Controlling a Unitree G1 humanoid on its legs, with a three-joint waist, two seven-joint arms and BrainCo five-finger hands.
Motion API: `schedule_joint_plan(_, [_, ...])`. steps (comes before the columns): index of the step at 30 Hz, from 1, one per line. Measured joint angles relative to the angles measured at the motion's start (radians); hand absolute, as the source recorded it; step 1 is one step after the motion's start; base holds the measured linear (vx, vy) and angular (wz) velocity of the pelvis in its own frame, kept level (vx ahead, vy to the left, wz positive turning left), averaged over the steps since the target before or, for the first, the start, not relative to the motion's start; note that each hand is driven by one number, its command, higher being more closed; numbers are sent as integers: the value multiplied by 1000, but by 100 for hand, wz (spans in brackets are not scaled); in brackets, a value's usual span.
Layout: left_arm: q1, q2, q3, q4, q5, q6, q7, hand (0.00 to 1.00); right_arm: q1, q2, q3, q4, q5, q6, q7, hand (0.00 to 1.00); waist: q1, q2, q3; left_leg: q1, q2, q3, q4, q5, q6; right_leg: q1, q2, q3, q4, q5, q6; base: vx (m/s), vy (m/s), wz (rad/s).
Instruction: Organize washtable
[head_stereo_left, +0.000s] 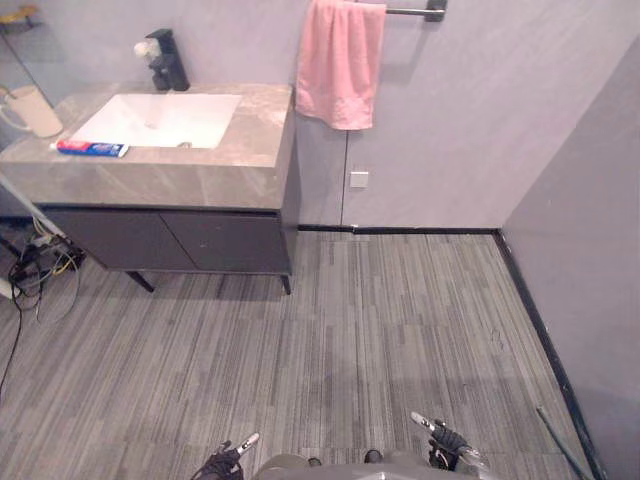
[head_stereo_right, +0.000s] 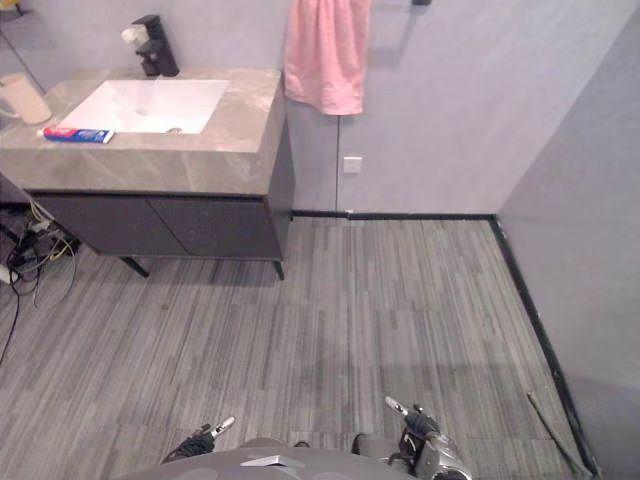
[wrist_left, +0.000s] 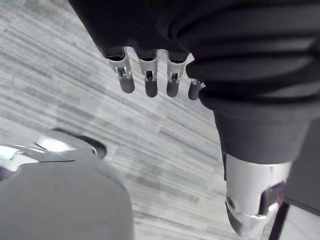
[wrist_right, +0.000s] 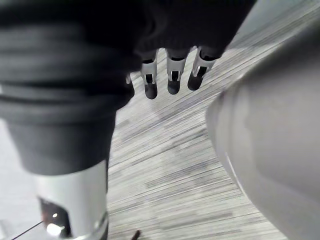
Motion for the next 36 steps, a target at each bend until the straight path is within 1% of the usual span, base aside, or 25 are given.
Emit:
schedule_joint_plan(2, [11, 0, 17, 2, 1, 8, 0, 0, 1, 9, -32, 2, 14, -4, 0, 0, 4, -5, -2, 33, 19, -5, -2, -25, -4, -40, -49, -84, 25, -1, 1, 132, -20, 10])
schedule_joint_plan(4, [9, -1, 25, 5, 4, 14, 0, 0, -15, 17, -89, 18, 13, -15, -1, 0, -1, -5, -2, 72, 46, -6, -44, -38, -14, -36, -59, -190, -253, 23, -4, 221, -92, -12])
schedule_joint_plan(5, [1, 3, 24, 10, 6, 14, -1, 0, -24, 16, -103, 42, 13, -14, -1, 0, -5, -9, -1, 85, 56, -7, -72, -43, -22, -27, -41, -207, -475, 87, 7, 273, -142, -8])
schedule_joint_plan(7, [-10, 12, 23, 11, 8, 14, -1, 0, -27, 10, -124, 71, 13, -9, -1, 0, -19, -25, 4, 116, 49, -24, -114, -55, -39, -28, -44, -201, -711, 179, 42, 399, -226, 19])
schedule_joint_plan(9, [-12, 19, 23, 22, 12, 17, -2, 0, -25, 5, -161, 98, 12, 12, -3, 0, -34, -28, 10, 162, 63, -48, -130, -85, -68, -26, -41, -190, -747, 203, 38, 485, -349, 39])
schedule_joint_plan(10, [-9, 18, 26, 30, 13, 25, -4, 0, -17, -1, -174, 99, 12, 19, -3, 0, -46, -7, 4, 193, 110, -56, -128, -124, -91, -12, -10, -190, -721, 254, -18, 683, -502, 41])
schedule_joint_plan(11, [5, 20, 43, 38, 11, 27, -9, 0, -18, -9, -192, 99, 11, 26, -3, 0, -51, 16, -24, 205, 167, -72, -82, -126, -113, -7, 41, -192, -678, 294, -63, 699, -518, 35])
schedule_joint_plan(12, [3, 21, 48, 39, 11, 29, -10, 0, -22, -4, -198, 100, 10, 27, -3, 0, -50, 16, -26, 185, 179, -80, -18, -123, -119, -7, 58, -187, -656, 317, -96, 653, -537, -8])
schedule_joint_plan(13, [3, 8, 67, 37, 4, 31, -13, 0, -43, 0, -198, 106, 8, 26, -2, 0, -32, 26, -22, 122, 209, -81, 164, -78, -161, 12, 98, -189, -623, 268, -121, 496, -499, -42])
schedule_joint_plan(14, [3, -4, 83, 38, -10, 33, -18, 0, -61, 2, -180, 95, 8, 26, -1, 0, -27, 26, -21, 35, 221, -90, 410, 43, -165, 65, 131, -176, -633, 225, -133, 439, -465, -51])
schedule_joint_plan(15, [3, -4, 80, 37, -11, 33, -19, 0, -66, 6, -161, 88, 8, 26, 0, 0, -22, 32, -16, -10, 232, -95, 521, 124, -170, 103, 147, -169, -650, 210, -139, 336, -331, -51])
schedule_joint_plan(16, [2, -7, 75, 27, -11, 32, -20, 0, -84, 2, -113, 85, 7, 25, -1, 0, -4, 47, 0, -92, 250, -83, 740, 133, -182, 184, 182, -143, -690, 194, -154, 245, -206, -52])
schedule_joint_plan(19, [4, -16, 72, -13, -15, 26, -19, 0, -143, 23, -71, 84, 8, 24, -5, 0, 38, 35, 36, -258, 242, -4, 887, 58, -124, 370, 188, -87, -766, 172, -184, 473, -269, -49])
schedule_joint_plan(21, [6, -19, 71, -39, -43, 24, -16, 0, -181, 19, -64, 87, 8, 24, -14, 0, 60, 26, 42, -361, 190, 3, 780, 12, -123, 432, 162, -59, -785, 133, -166, 491, -115, -36])
schedule_joint_plan(23, [13, -30, 75, -38, -50, 22, -5, 0, -230, 18, -65, 85, 7, 23, -22, 0, 80, 25, 59, -419, 161, 22, 526, 2, -120, 484, 129, -31, -794, 80, -121, 457, -32, -50])
schedule_joint_plan(24, [21, -36, 87, -36, -51, 23, -1, 0, -240, 17, -64, 81, 7, 18, -22, 0, 82, 26, 63, -423, 157, 29, 350, 22, -116, 511, 118, -29, -805, 56, -97, 520, 35, -29])
schedule_joint_plan(25, [41, -61, 119, -37, -49, 24, 1, 0, -221, 21, -57, 45, 6, 9, -24, 0, 80, 44, 56, -411, 164, 45, 40, 113, -118, 561, 110, -30, -832, 18, -65, 547, 74, -18])
schedule_joint_plan(26, [48, -68, 130, -37, -49, 25, 1, 0, -208, 21, -55, 37, 4, 4, -25, 0, 82, 48, 54, -406, 163, 53, -5, 176, -116, 582, 101, -30, -828, -4, -52, 648, 146, -8])
schedule_joint_plan(27, [66, -73, 160, -38, -48, 25, 1, 0, -184, 20, -42, 38, 3, 4, -25, 0, 84, 36, 40, -386, 141, 75, 4, 273, -113, 609, 70, -23, -810, -44, -43, 553, 128, -3])
schedule_joint_plan(29, [72, -69, 179, -38, -47, 24, 1, 0, -165, 34, -40, 45, 4, 6, -22, 0, 83, -2, 24, -367, 98, 89, 2, 295, -80, 582, 18, -6, -714, -59, -54, 609, 122, -5])
schedule_joint_plan(31, [76, -60, 184, -35, -47, 24, 2, 0, -135, 46, -49, 45, 4, 5, -21, 0, 84, -22, 22, -315, 69, 127, 11, 273, -23, 528, -24, 39, -530, -49, -40, 588, 133, -8])
schedule_joint_plan(32, [74, -45, 180, -36, -47, 24, 1, 0, -105, 50, -89, 46, 4, 5, -20, 0, 79, -25, 20, -252, 42, 132, 5, 239, 11, 474, -52, 67, -342, 10, -7, 496, 132, 7])
schedule_joint_plan(33, [71, -44, 176, -36, -46, 32, 8, 0, -92, 51, -104, 48, 4, 5, -19, 0, 76, -24, 20, -224, 35, 130, -1, 225, 14, 451, -59, 78, -264, 55, 13, 464, 160, 20])
schedule_joint_plan(34, [79, -39, 171, 8, -48, 56, 25, 0, -61, 55, -123, 46, 2, 6, -18, 0, 59, -21, 20, -158, 29, 122, -26, 197, 23, 365, -67, 105, -46, 184, 70, 274, 118, 21])
schedule_joint_plan(36, [98, -24, 158, 22, -49, 69, 31, 0, -30, 56, -142, 45, 2, 6, -11, 0, 51, -18, 21, -104, 27, 106, -50, 192, 28, 278, -86, 91, 130, 177, 62, 147, 92, 24])
